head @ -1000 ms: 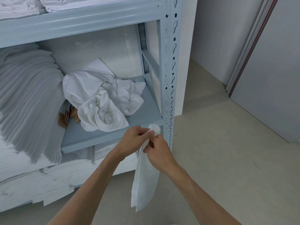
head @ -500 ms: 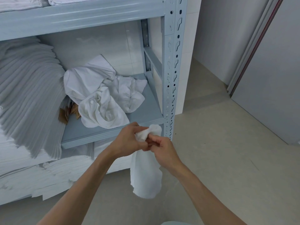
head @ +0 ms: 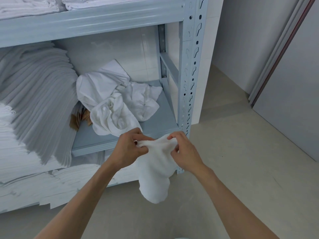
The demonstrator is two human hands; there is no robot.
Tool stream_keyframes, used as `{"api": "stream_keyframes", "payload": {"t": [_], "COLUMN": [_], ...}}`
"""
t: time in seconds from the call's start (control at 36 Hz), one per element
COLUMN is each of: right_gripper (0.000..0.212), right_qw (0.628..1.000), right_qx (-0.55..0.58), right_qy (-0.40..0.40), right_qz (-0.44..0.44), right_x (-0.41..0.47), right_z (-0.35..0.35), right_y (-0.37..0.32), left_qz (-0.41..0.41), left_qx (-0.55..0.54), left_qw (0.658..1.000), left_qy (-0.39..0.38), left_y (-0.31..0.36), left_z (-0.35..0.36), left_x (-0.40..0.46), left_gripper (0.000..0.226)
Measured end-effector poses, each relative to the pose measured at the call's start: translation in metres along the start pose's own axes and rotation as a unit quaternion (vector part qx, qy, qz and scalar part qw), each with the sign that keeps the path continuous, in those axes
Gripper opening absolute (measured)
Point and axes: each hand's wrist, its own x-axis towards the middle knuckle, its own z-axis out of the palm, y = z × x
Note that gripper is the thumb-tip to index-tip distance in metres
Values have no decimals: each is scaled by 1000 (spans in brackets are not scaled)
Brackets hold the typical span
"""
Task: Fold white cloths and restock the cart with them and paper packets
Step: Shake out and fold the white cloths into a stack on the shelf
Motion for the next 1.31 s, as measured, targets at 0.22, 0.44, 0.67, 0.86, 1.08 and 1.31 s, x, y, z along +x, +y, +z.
{"api": "stream_keyframes", "payload": {"t": [0.22, 0.44, 0.67, 0.86, 1.08, 1.31], "right_gripper": [47, 23, 37, 48, 45, 56], "right_qw": [962, 968, 980, 979, 968, 950], "right_qx": [-173, -185, -162, -131, -111, -138], "right_qy": [-207, 137, 93, -51, 2, -10], "right_qz": [43, -103, -63, -145, -225, -282], "right_x": [-2, -1, 3, 17, 28, 29], "right_z": [1, -56, -75, -21, -9, 0], "right_y": [29, 5, -16, -76, -120, -187], "left_qz": [-45, -95, -26, 52, -3, -100], "left_qx": [-96, -80, -110, -139, -268, -236], "left_qw": [993, 978, 986, 986, 950, 956], "left_qy": [59, 166, 122, 82, 163, 141], "left_y": [-11, -43, -8, 21, -9, -43], "left_z": [-17, -43, -30, -36, -68, -53], "left_x": [-1, -2, -1, -4, -43, -100], "left_gripper": [38, 49, 32, 30, 36, 64]}}
